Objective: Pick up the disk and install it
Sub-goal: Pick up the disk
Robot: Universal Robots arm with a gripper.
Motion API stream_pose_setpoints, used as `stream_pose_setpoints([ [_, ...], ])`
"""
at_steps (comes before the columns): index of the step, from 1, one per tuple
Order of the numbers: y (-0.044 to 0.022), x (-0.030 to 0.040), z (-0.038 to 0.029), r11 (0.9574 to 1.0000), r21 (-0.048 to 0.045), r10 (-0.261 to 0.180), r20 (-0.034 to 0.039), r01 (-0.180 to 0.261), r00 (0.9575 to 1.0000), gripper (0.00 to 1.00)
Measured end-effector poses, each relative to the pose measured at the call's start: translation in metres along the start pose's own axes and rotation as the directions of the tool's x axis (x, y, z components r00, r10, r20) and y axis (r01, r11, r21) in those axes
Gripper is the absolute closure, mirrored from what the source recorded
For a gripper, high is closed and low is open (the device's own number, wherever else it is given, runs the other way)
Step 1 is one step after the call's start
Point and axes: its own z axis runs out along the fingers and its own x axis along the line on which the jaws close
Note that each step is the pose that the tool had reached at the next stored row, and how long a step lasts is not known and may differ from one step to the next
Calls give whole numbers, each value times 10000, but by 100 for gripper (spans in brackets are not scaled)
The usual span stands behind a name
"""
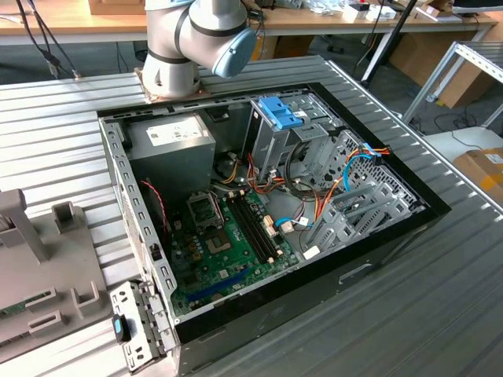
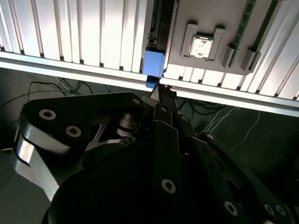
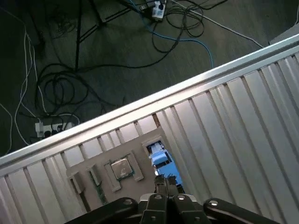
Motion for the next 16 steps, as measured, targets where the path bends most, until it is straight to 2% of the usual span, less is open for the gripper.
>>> stream_pose_setpoints([
  [1,0,0,2,9982,-13,-593,-24,593,9982,89],
  [3,0,0,3,9953,-24,-967,-40,967,9953,89],
  [4,0,0,4,9896,-36,-1438,-59,1438,9896,89],
  [6,0,0,6,9825,-48,-1862,-75,1862,9825,89],
  [10,0,-1,7,9584,-81,-2853,-111,2853,9584,89],
  [16,0,-1,7,9576,-82,-2881,-112,2880,9575,89],
])
